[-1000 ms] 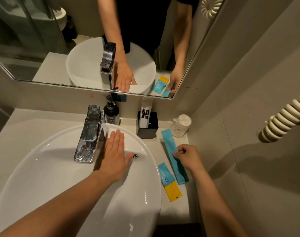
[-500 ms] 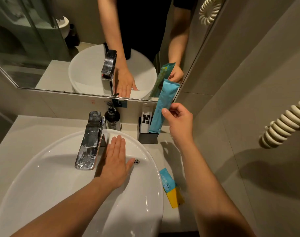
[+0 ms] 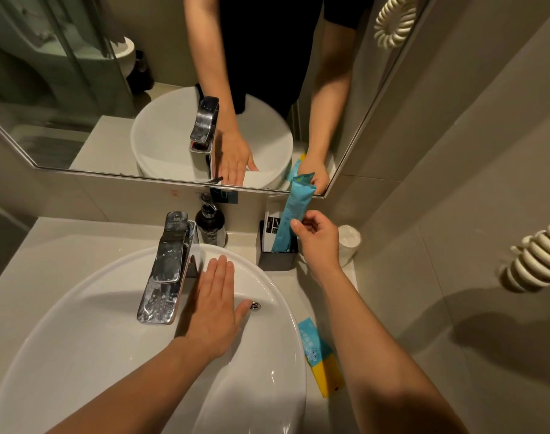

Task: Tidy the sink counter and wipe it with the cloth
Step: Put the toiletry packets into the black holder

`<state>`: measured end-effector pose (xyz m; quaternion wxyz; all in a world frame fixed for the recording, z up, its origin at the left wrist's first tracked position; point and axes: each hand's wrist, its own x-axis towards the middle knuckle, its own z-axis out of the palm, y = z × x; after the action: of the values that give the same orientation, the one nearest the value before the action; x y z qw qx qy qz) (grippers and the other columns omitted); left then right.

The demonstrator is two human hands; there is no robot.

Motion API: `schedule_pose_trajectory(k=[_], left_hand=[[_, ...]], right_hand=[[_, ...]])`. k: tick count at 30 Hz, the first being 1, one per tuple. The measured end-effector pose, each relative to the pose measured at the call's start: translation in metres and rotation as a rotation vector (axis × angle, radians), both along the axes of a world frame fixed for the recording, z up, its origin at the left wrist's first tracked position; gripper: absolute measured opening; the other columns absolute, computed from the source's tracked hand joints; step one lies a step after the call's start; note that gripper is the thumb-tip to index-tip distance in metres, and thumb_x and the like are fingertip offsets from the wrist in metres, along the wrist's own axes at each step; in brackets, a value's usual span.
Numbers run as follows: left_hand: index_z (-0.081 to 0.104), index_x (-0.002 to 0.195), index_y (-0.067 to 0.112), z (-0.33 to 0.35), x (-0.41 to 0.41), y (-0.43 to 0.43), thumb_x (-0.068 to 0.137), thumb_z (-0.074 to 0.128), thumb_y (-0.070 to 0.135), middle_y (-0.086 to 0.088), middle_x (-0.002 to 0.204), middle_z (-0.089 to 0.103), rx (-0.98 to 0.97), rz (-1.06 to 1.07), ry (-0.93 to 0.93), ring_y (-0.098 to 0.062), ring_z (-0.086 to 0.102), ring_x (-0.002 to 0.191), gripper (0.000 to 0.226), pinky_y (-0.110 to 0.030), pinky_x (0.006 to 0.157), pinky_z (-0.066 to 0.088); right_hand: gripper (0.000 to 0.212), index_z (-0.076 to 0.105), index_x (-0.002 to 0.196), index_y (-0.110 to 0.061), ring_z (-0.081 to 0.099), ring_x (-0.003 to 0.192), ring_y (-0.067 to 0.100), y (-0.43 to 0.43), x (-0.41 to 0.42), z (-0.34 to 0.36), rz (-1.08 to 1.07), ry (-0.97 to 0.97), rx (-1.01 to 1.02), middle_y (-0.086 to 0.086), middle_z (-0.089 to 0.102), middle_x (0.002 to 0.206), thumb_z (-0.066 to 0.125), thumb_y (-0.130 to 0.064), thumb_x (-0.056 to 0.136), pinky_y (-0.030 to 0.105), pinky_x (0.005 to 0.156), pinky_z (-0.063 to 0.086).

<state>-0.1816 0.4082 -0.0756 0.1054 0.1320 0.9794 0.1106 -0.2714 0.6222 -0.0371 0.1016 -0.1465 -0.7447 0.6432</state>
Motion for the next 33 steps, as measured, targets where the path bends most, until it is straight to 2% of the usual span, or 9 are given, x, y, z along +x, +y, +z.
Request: schedule_pose_trajectory(k=[5, 9, 13, 17, 21, 23, 27, 30, 33], left_hand=[[-0.016, 0.156, 0.009, 0.001, 0.0, 0.0, 0.102, 0.019, 0.056, -0.011, 0.166, -0.021, 0.016, 0.014, -0.002, -0.024, -0.026, 0.151, 0.08, -0.039, 0.123, -0.016], [-0.016, 0.157, 0.01, 0.0, 0.0, 0.0, 0.1, 0.015, 0.059, -0.01, 0.166, -0.021, 0.019, 0.021, -0.005, -0.024, -0.026, 0.151, 0.081, -0.038, 0.121, -0.019], [-0.016, 0.156, 0.008, 0.001, 0.0, 0.0, 0.082, -0.016, 0.064, -0.011, 0.165, -0.022, -0.011, 0.001, -0.002, -0.026, -0.025, 0.151, 0.093, -0.038, 0.121, -0.019], [-0.014, 0.156, 0.006, -0.002, 0.0, 0.0, 0.077, -0.027, 0.068, -0.012, 0.165, -0.021, -0.001, -0.008, 0.008, -0.027, -0.023, 0.152, 0.102, -0.038, 0.121, -0.019], [-0.015, 0.156, 0.005, -0.008, -0.001, 0.0, 0.098, 0.007, 0.06, -0.014, 0.166, -0.02, -0.043, 0.006, 0.014, -0.028, -0.023, 0.152, 0.083, -0.039, 0.121, -0.019], [-0.012, 0.156, 0.003, -0.009, -0.001, 0.0, 0.102, 0.018, 0.056, -0.015, 0.166, -0.018, -0.058, -0.007, 0.021, -0.03, -0.02, 0.153, 0.082, -0.041, 0.123, -0.016], [-0.005, 0.157, 0.001, -0.009, 0.0, 0.0, 0.102, 0.025, 0.054, -0.018, 0.167, -0.011, -0.034, -0.024, 0.057, -0.032, -0.014, 0.154, 0.082, -0.041, 0.122, -0.017], [-0.003, 0.157, 0.0, -0.01, 0.0, 0.0, 0.102, 0.027, 0.053, -0.019, 0.167, -0.009, -0.038, -0.026, 0.059, -0.033, -0.012, 0.154, 0.082, -0.042, 0.124, -0.013], [-0.003, 0.157, 0.0, -0.01, 0.0, -0.001, 0.102, 0.027, 0.054, -0.018, 0.167, -0.009, -0.033, -0.023, 0.051, -0.032, -0.013, 0.154, 0.082, -0.041, 0.124, -0.014]], right_hand=[[0.011, 0.071, 0.09, -0.02, 0.067, 0.083, 0.015, 0.003, 0.0, -0.013, 0.018, -0.059, 0.028, 0.003, 0.074, 0.089, 0.075, -0.009, 0.089, 0.032, 0.076, 0.061], [0.022, 0.072, 0.092, -0.029, 0.061, 0.073, 0.0, 0.004, 0.0, -0.014, 0.011, -0.063, 0.012, -0.008, 0.07, 0.082, 0.078, -0.008, 0.085, 0.021, 0.07, 0.056], [0.028, 0.072, 0.096, -0.025, 0.062, 0.074, 0.003, 0.006, 0.004, -0.013, -0.006, -0.059, -0.038, -0.001, 0.071, 0.087, 0.079, -0.002, 0.082, 0.021, 0.074, 0.057], [0.03, 0.071, 0.1, -0.021, 0.065, 0.076, -0.002, 0.012, 0.013, -0.01, -0.036, -0.052, -0.047, -0.001, 0.073, 0.091, 0.078, 0.002, 0.082, 0.018, 0.075, 0.056], [0.024, 0.073, 0.099, -0.016, 0.064, 0.077, 0.001, 0.027, 0.04, -0.002, -0.106, -0.067, -0.032, -0.001, 0.071, 0.089, 0.078, 0.001, 0.083, 0.017, 0.077, 0.055], [0.02, 0.072, 0.095, -0.015, 0.063, 0.074, 0.005, 0.035, 0.064, -0.001, -0.123, -0.127, -0.002, 0.0, 0.069, 0.083, 0.077, 0.0, 0.083, 0.016, 0.074, 0.055], [0.015, 0.071, 0.089, -0.014, 0.063, 0.069, 0.012, 0.046, 0.124, -0.012, -0.078, -0.399, 0.113, 0.004, 0.07, 0.08, 0.079, -0.004, 0.081, 0.014, 0.058, 0.051], [0.015, 0.07, 0.088, -0.017, 0.064, 0.072, 0.01, 0.043, 0.155, -0.028, 0.002, -0.626, 0.362, 0.0, 0.071, 0.084, 0.082, -0.02, 0.08, 0.017, 0.056, 0.044], [0.026, 0.065, 0.09, -0.019, 0.063, 0.068, 0.007, 0.034, 0.167, -0.038, 0.088, -0.753, 0.485, -0.003, 0.068, 0.085, 0.083, -0.036, 0.081, 0.017, 0.054, 0.041]])
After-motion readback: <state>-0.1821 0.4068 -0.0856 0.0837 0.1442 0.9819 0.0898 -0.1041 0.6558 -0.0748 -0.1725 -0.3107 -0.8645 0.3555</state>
